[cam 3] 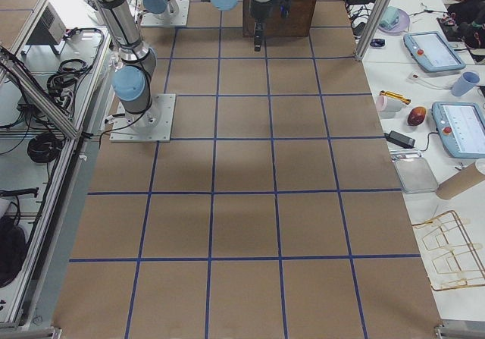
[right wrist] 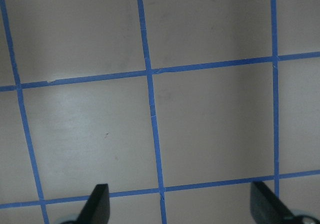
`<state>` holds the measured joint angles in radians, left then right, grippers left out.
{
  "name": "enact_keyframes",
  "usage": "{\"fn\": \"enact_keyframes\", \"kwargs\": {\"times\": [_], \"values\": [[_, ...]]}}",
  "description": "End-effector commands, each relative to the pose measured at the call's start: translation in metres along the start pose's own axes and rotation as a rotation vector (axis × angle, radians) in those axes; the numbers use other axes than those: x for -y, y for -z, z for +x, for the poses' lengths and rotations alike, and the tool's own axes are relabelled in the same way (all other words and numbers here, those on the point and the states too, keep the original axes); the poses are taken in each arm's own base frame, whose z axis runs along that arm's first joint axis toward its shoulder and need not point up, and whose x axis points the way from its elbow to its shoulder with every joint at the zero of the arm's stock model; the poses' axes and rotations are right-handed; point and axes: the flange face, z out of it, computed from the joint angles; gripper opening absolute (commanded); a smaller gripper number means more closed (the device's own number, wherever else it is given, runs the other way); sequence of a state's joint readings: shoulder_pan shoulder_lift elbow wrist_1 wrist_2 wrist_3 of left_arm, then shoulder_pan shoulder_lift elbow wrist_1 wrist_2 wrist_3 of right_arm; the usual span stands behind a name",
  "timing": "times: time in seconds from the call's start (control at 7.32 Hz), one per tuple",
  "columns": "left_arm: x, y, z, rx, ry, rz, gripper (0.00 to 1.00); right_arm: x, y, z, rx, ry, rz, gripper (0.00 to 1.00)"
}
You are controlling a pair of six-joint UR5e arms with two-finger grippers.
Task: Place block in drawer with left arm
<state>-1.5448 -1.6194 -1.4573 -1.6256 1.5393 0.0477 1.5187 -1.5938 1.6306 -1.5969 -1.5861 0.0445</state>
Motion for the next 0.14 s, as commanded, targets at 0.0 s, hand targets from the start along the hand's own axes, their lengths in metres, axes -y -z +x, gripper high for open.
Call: {"fn": "enact_keyframes", "kwargs": {"times": [0.0], "values": [[0.0003, -0.0001, 0.0, -0.001, 0.0, 0.001, 1.0, 0.0, 0.0, 0.0, 0.0, 0.0, 0.0, 1.0]]}}
